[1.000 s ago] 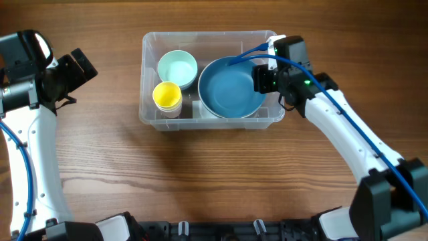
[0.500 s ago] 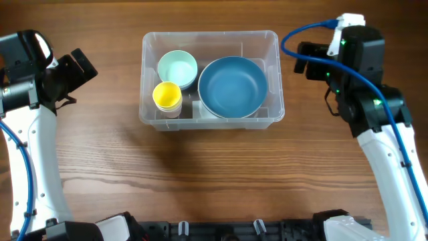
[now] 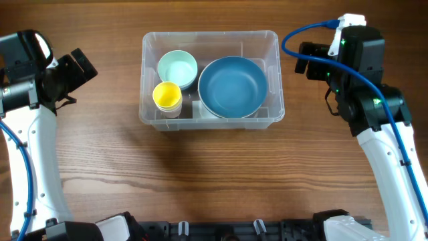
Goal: Pack container
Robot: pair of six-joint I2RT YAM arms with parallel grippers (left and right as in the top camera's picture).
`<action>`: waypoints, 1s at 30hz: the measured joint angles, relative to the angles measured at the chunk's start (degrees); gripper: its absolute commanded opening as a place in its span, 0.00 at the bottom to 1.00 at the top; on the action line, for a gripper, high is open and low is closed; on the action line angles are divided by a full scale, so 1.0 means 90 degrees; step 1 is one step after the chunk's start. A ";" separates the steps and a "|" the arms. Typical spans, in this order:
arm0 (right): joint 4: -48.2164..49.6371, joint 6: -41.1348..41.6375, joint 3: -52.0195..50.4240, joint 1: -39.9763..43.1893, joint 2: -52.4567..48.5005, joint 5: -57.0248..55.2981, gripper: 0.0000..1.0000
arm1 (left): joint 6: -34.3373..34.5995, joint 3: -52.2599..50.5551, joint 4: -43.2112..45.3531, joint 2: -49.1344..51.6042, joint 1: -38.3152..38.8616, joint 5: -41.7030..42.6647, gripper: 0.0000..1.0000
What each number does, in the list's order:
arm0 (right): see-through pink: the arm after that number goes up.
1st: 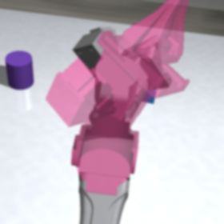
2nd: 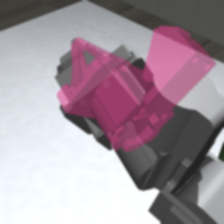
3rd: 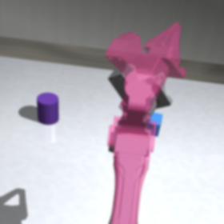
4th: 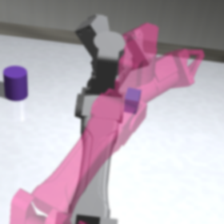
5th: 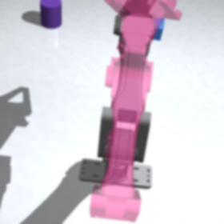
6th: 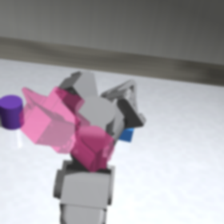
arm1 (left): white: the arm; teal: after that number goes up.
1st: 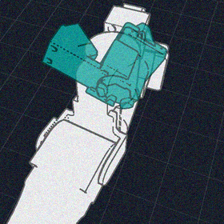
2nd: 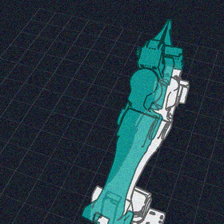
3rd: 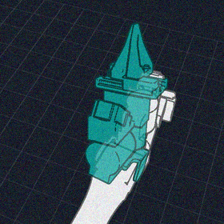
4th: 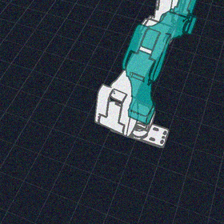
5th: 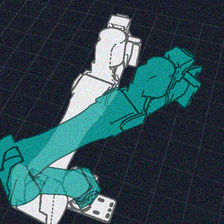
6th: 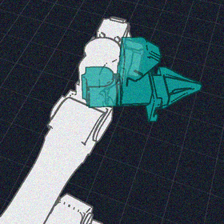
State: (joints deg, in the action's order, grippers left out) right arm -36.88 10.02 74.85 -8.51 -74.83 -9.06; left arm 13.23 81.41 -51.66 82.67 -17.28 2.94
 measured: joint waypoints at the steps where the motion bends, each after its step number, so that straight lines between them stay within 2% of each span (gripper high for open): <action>1: 0.0000 0.0000 -0.0002 0.0000 -0.0002 0.0000 0.99 | 0.0000 0.0000 0.0000 0.0000 0.0000 0.0000 1.00; 21: -0.0041 0.0000 -0.0007 0.0000 0.0124 -0.0005 1.00 | 0.0000 0.0000 0.0000 0.0000 0.0000 0.0000 1.00; 25: -0.0049 0.0000 -0.0022 0.0000 0.0872 -0.0007 0.99 | 0.0000 0.0000 0.0000 0.0000 0.0000 0.0000 1.00; 30: -0.0100 0.0000 -0.0012 0.0000 0.2652 0.0002 1.00 | 0.0000 0.0000 0.0000 0.0000 0.0000 0.0000 1.00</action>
State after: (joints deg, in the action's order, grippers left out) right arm -37.78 10.02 74.74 -8.51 -50.96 -9.04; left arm 13.23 81.41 -51.66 82.67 -17.28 2.94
